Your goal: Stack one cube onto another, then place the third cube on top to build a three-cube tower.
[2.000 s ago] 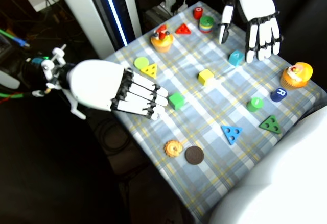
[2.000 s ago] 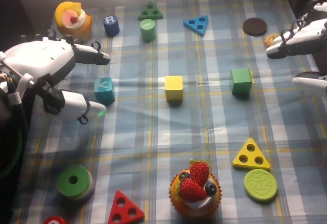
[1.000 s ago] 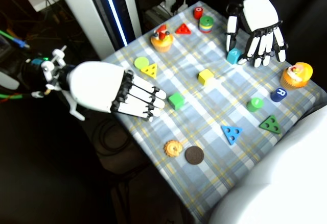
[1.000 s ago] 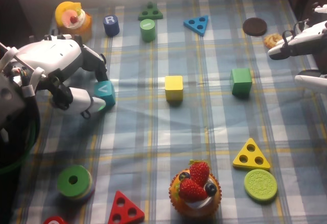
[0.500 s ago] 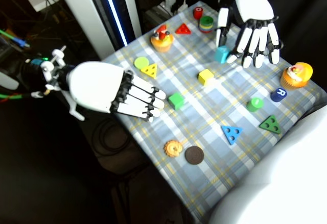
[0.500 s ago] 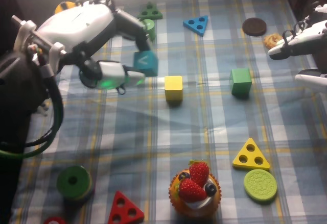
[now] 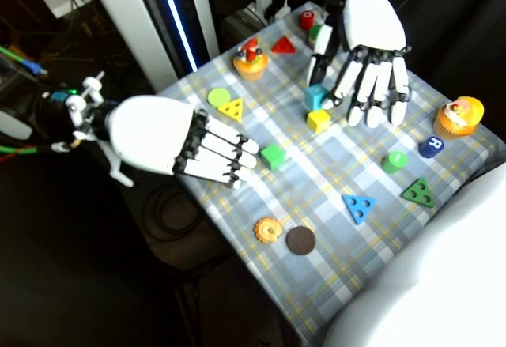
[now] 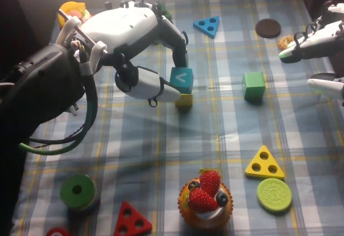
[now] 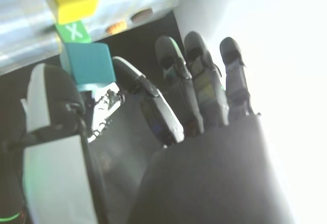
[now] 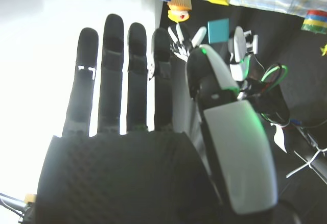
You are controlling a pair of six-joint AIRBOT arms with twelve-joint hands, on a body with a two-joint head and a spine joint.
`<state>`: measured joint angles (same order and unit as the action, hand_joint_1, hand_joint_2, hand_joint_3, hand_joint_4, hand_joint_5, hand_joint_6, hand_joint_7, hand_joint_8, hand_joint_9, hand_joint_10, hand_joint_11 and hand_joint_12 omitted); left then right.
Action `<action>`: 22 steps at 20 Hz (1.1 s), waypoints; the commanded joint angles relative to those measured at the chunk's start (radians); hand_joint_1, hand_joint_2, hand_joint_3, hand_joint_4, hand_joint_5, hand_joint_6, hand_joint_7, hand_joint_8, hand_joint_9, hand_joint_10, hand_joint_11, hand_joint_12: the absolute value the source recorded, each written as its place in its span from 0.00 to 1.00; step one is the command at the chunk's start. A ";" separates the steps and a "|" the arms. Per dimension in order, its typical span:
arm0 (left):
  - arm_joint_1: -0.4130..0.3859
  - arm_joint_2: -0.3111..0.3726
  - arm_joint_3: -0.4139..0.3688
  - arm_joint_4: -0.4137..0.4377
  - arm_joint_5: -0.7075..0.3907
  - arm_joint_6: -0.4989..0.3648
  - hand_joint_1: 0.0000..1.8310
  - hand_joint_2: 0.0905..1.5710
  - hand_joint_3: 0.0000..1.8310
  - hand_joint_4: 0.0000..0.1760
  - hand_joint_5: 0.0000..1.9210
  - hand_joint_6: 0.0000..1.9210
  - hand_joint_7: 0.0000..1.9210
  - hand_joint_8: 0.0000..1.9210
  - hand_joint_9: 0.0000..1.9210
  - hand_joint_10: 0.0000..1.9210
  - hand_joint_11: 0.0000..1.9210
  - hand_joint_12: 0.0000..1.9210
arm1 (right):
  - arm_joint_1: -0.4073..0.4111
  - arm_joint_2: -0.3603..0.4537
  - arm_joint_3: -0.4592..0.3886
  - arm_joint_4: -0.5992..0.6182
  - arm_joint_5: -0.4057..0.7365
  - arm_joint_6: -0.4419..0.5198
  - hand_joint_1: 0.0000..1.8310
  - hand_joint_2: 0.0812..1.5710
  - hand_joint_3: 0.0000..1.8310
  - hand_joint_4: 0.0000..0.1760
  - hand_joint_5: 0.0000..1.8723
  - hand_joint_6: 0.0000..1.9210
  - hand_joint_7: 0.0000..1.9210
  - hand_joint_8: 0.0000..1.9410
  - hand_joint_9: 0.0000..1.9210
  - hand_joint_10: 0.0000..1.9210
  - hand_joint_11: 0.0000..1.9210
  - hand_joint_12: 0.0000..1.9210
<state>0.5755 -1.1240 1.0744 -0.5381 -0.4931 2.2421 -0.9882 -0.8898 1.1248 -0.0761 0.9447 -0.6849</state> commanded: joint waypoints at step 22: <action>-0.032 -0.055 0.081 -0.050 -0.026 0.053 0.56 0.68 0.00 1.00 0.51 0.50 0.34 0.00 0.21 0.00 0.00 0.17 | 0.013 -0.004 0.007 0.020 0.115 0.005 0.39 0.85 0.00 0.00 0.38 0.00 0.39 0.00 0.39 0.00 0.12 0.65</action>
<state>0.5556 -1.1767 1.1511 -0.6075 -0.4320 2.2990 -0.9882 -0.8909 1.1263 -0.0761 0.9447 -0.6849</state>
